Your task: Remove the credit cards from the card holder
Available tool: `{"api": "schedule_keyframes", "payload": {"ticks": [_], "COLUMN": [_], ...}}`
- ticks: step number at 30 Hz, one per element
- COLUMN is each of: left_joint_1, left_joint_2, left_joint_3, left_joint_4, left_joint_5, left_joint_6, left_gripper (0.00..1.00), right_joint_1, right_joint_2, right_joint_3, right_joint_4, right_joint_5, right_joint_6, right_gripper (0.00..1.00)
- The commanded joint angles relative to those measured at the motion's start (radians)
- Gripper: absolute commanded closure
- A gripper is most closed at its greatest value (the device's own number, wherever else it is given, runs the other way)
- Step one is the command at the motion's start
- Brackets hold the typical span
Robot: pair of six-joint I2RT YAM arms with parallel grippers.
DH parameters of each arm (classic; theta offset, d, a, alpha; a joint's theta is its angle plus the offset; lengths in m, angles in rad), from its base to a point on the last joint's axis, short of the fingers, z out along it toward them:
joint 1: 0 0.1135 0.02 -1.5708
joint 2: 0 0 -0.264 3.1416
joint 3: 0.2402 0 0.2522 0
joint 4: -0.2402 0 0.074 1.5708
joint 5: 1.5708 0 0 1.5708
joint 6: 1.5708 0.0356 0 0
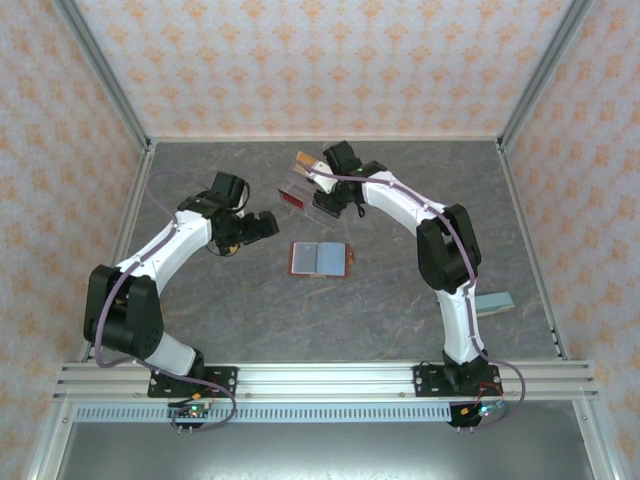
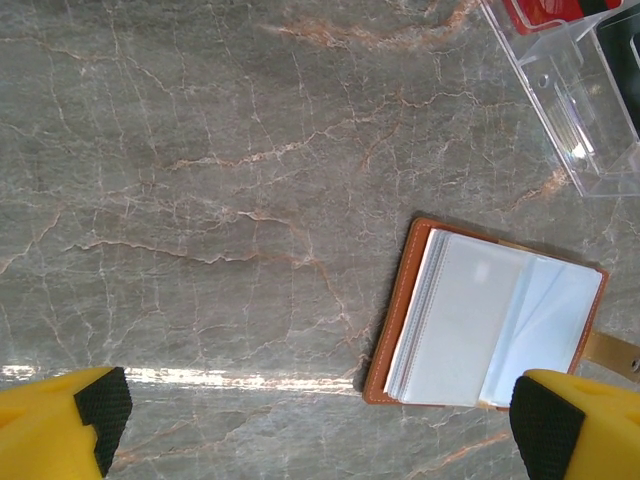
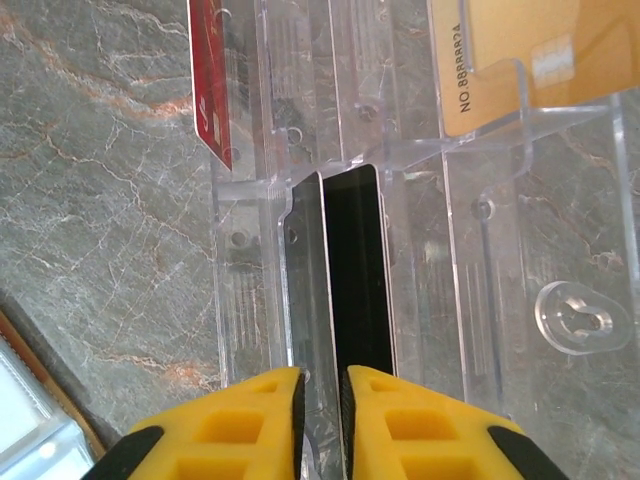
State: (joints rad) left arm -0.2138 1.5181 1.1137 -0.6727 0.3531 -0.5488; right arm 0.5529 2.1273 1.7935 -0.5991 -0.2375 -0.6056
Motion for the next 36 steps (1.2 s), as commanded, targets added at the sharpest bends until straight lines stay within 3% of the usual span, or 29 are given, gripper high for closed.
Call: {"api": "schedule_keyframes", "payload": {"ticks": [1,6,9,16,21,28,36], "left_joint_1": [0.007,0.008,0.008,0.007,0.004,0.002,0.004], "left_joint_2": [0.005,-0.004,-0.019,-0.048,-0.058,-0.047,-0.062], "left_joint_3": [0.036,0.015,-0.007,-0.062,-0.094,-0.107,-0.112], "left_joint_4": [-0.009,0.006,0.026,0.072,0.105,0.122,0.107], "left_joint_5": [0.005,0.019,0.037,0.077,0.105,0.057,-0.022], "left_joint_6": [0.009,0.031,0.022,0.02,0.02,-0.026,-0.042], "left_gripper": [0.0,0.0,0.0,0.0,0.0,0.0,0.0], "right_joint_1": [-0.005,-0.004,0.001,0.032,0.091,0.231,0.267], "right_joint_2": [-0.044,-0.11,-0.163,-0.368,-0.438,-0.341,-0.164], "right_joint_3": [0.037,0.011,-0.013,-0.294,-0.485,-0.493,-0.367], "right_joint_4": [-0.019,-0.015,-0.019,0.094,0.165,0.152,0.087], "right_joint_5": [0.017,0.021,0.038,-0.014,-0.016,0.08,0.104], "right_joint_6": [0.049,0.163,0.349,0.782,1.029,1.169,1.176], "right_gripper": [0.8,0.67,0.67,0.56,0.55,0.55,0.56]}}
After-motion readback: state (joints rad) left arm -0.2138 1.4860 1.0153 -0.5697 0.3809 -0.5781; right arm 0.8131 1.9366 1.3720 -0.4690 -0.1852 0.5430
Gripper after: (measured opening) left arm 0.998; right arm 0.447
